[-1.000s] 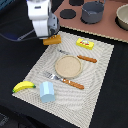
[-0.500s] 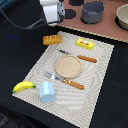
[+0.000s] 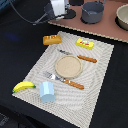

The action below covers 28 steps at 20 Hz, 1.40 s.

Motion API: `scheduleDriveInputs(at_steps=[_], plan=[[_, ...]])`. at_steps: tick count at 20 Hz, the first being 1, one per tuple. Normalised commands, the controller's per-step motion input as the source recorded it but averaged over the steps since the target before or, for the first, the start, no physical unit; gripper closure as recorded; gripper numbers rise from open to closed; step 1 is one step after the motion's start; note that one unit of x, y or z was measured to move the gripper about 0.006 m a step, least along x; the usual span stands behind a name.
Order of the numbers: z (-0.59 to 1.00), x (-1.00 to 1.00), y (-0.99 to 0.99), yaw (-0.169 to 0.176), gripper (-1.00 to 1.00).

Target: Interact with the objects in diverse but meaningful ways.

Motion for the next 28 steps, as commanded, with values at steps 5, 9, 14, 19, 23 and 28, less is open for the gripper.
scheduleDriveInputs(at_steps=[5, 9, 14, 19, 23, 28], plan=[[0.13, 0.42, 0.74, -0.034, 1.00], [0.18, 0.54, 0.67, -0.055, 1.00], [0.15, 0.55, 0.60, -0.062, 1.00], [0.01, 0.36, 0.36, -0.062, 1.00], [-0.02, 0.14, 0.17, -0.025, 1.00], [-0.08, -0.01, 0.01, 0.000, 1.00]])
